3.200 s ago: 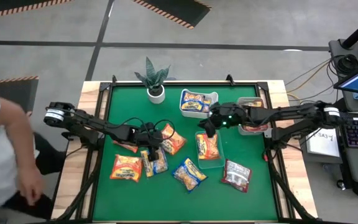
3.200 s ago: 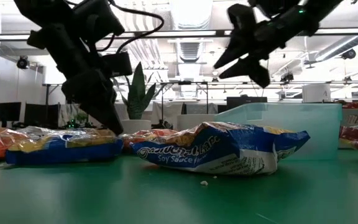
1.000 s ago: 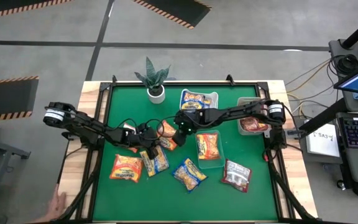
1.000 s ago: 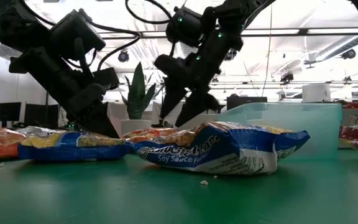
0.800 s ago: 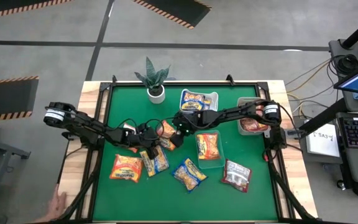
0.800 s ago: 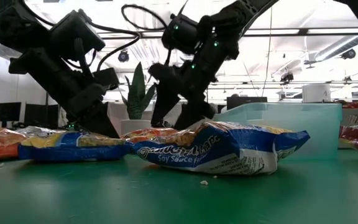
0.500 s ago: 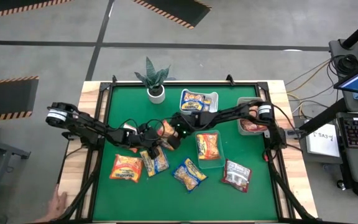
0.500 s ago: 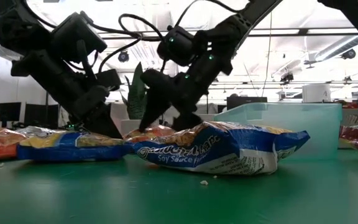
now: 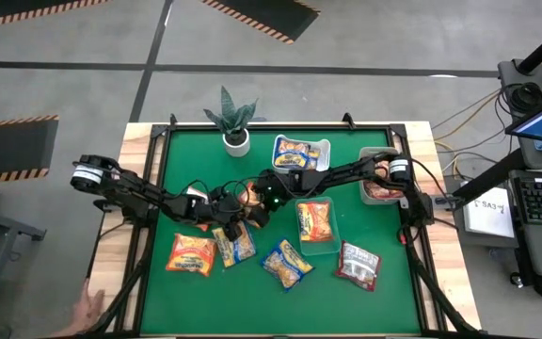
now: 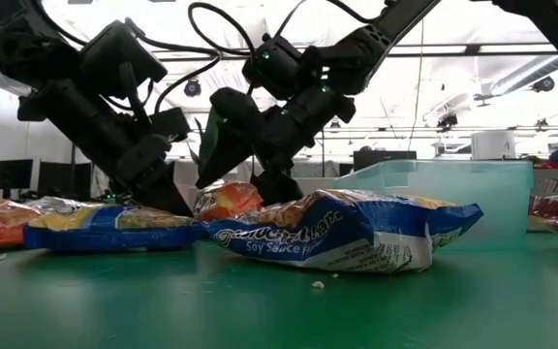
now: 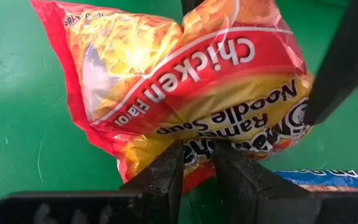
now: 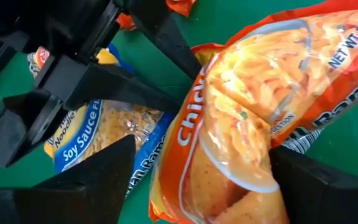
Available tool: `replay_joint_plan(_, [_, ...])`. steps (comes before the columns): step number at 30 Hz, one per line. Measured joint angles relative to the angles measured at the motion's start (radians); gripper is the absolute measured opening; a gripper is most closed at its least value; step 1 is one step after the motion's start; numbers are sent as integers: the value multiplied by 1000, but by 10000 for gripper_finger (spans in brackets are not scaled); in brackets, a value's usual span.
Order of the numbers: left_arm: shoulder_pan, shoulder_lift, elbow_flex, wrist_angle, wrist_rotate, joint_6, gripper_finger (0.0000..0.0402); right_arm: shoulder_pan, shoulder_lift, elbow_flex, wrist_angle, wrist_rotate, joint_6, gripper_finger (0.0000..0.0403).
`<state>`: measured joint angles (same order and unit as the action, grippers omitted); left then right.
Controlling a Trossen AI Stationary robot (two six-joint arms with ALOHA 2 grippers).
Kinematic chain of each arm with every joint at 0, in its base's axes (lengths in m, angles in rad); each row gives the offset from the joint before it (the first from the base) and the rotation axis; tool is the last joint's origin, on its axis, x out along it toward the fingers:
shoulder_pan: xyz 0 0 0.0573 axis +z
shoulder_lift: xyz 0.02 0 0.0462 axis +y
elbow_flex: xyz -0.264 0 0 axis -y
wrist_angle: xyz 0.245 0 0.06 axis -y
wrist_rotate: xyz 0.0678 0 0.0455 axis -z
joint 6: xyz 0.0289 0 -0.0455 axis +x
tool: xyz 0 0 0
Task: Sort Maruchan noodles
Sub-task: Put the orange noodle pack into the green bin
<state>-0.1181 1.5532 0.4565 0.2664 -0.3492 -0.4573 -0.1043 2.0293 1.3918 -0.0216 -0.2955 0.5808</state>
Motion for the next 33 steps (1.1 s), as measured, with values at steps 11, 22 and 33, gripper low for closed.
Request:
replay_joint_plan(11, [0, 0, 0, 15, 0, 8, 75, -1, 0, -3, -25, 31, 14, 174])
replay_joint_plan(22, [-33, -98, -1, -40, 11, 49, 75, 1, -37, -4, -37, 27, -13, 106])
replay_joint_plan(33, [-53, -339, 0, -153, 3, 56, 75, 0, -111, -5, -90, 35, -79, 105])
